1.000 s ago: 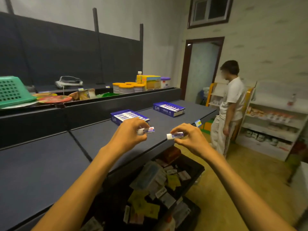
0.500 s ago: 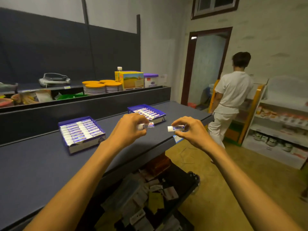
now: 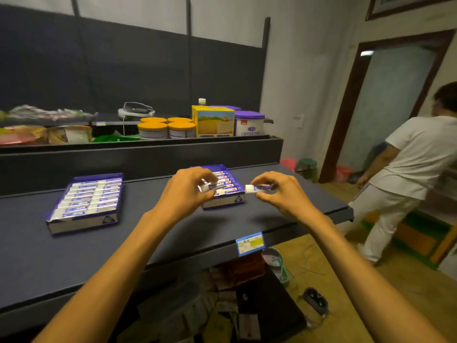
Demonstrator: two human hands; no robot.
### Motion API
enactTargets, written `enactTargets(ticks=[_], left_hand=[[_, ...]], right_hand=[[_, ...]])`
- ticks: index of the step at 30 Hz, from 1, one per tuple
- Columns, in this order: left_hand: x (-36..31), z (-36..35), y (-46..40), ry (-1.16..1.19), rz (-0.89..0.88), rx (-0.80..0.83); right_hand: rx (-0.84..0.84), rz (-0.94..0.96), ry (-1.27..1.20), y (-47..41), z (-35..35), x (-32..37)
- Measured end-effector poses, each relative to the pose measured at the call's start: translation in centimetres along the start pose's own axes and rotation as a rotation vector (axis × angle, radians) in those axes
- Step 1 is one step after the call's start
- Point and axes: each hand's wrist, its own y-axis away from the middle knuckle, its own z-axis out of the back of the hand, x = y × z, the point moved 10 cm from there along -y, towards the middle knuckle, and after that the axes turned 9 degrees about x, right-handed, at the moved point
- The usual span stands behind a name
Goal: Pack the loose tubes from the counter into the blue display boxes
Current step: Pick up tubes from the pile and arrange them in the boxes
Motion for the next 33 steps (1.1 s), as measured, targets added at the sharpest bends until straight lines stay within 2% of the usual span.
enactTargets(ticks=[6,12,16,19,28,33], left_hand=[[2.5,-0.8,-1.9,-0.041,0.077,0.001],[4.6,-0.9,-3.7,-0.078,0.128,0.031],[4.5,-1.6,-4.2,-0.098,0.141,0.083],[4.3,-1.9,-4.6,-0.113,0.145,0.105],[4.1,-2.6,-4.4,-0.054,0.171,0.105],[3.9,-2.9,-3.8,-0.035,0.171,0.096]], right_hand=[[0.115,0.059,-0.035,-6.1,-2.9,-1.0],[0.362,0.048,-0.003,-11.1,-6.1,-1.6],[0.559,0.071,0.101,-12.0,-8.0,-1.5],[0.639,0.090,0.127,-12.3,-8.6,-1.5],[0.664,0.170,0.169,-12.1,-9.4,-1.3],[0.699,0.169,0.081,-11.7,-9.0,-1.3]])
